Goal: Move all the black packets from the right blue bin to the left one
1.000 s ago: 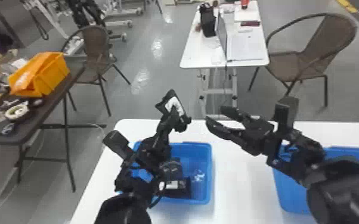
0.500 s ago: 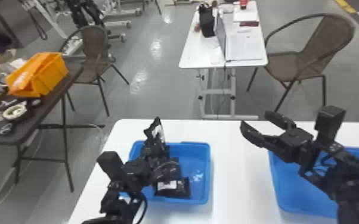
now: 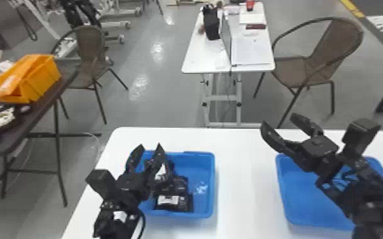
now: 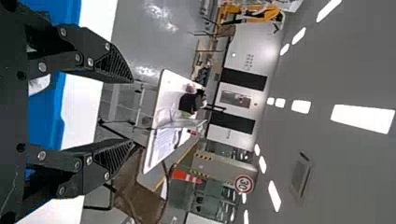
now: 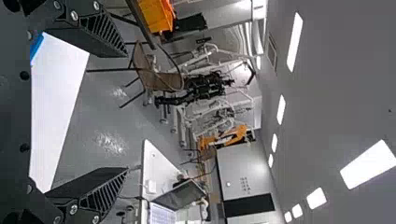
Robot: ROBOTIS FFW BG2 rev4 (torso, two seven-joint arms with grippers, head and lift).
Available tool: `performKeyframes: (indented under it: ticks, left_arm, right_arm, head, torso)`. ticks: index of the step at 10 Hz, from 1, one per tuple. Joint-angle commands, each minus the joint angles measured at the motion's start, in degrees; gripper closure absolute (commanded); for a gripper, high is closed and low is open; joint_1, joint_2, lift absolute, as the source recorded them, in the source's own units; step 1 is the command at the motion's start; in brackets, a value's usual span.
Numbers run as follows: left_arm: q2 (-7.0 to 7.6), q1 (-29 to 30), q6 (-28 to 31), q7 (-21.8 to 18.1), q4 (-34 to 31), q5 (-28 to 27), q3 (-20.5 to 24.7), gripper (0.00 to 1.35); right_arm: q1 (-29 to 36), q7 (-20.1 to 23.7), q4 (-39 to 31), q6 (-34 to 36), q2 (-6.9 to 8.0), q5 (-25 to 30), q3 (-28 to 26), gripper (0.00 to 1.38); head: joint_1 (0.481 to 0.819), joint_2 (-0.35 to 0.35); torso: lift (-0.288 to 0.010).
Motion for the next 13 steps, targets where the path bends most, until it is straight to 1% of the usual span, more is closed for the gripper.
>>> performKeyframes:
  ticks: [1,2,3,4,5,6,7,8,9,10,11,12,13]
  left_arm:
    - [-0.15,0.0,-3.3,0.0,-0.1,0.8,-0.4,0.05]
    - [-0.15,0.3,-4.6,0.0,-0.2,3.1,-1.9,0.04]
    - [-0.15,0.0,-6.6,0.0,-0.4,4.4,-3.3,0.05]
    - [-0.15,-0.1,-8.1,0.0,-1.3,4.2,-4.0,0.05]
    - [-0.15,0.9,-9.7,0.0,-2.9,2.7,-3.8,0.05]
    - [-0.15,3.3,-11.8,0.8,-4.9,0.6,-3.0,0.06]
    - [-0.15,6.5,-12.2,1.7,-6.5,-1.5,-2.1,0.07]
    - [-0.15,9.3,-12.2,1.8,-7.9,-2.9,-1.6,0.07]
    - [-0.15,11.4,-14.2,2.4,-8.4,-4.7,-1.8,0.09]
    - [-0.15,13.7,-15.0,2.5,-9.1,-5.4,-1.4,0.09]
    - [-0.15,17.3,-13.3,2.5,-11.1,-6.0,-0.9,0.09]
    - [-0.15,19.9,-11.9,2.7,-12.3,-6.1,-0.2,0.09]
    - [-0.15,21.0,-12.2,2.7,-13.1,-6.2,0.6,0.09]
  right_arm:
    - [0.7,-0.3,-0.4,-1.1,-0.10,-0.7,-0.5,0.14]
    - [1.7,-1.2,-1.2,-1.3,-0.19,0.2,-1.2,0.14]
    - [2.8,-1.2,-3.3,-0.8,-0.19,2.8,-3.1,0.14]
    - [4.9,-1.3,-6.8,-0.4,-0.19,6.2,-5.3,0.14]
    - [7.7,-1.4,-10.1,-0.4,-0.19,8.8,-6.8,0.14]
    - [11.5,-2.1,-13.9,-0.4,-0.19,11.6,-8.1,0.14]
    - [15.8,-3.3,-16.3,-0.5,-0.10,11.4,-8.9,0.14]
    - [19.7,-3.3,-17.6,-0.4,0.07,10.2,-9.7,0.14]
    - [23.5,-3.2,-19.1,-0.5,-0.01,9.3,-10.1,0.14]
    - [26.6,-2.1,-20.4,-0.3,-0.19,8.7,-11.0,0.14]
    - [29.8,-1.7,-22.3,0.1,-0.45,8.6,-12.1,0.14]
    - [32.5,-1.7,-24.1,1.0,-0.01,10.1,-13.0,0.14]
    - [35.4,-1.7,-25.6,1.9,0.95,11.8,-13.2,0.14]
  head:
    - [0.695,0.167]
    - [0.695,0.164]
    - [0.695,0.153]
    - [0.695,0.132]
    - [0.695,0.119]
    - [0.695,0.098]
    - [0.695,0.089]
    - [0.695,0.088]
    - [0.695,0.089]
    - [0.695,0.088]
    - [0.695,0.089]
    - [0.695,0.087]
    - [0.695,0.087]
  torso:
    - [0.000]
    - [0.000]
    - [0.000]
    - [0.000]
    - [0.000]
    - [0.000]
    - [0.000]
    - [0.000]
    - [0.000]
    - [0.000]
    - [0.000]
    - [0.000]
    - [0.000]
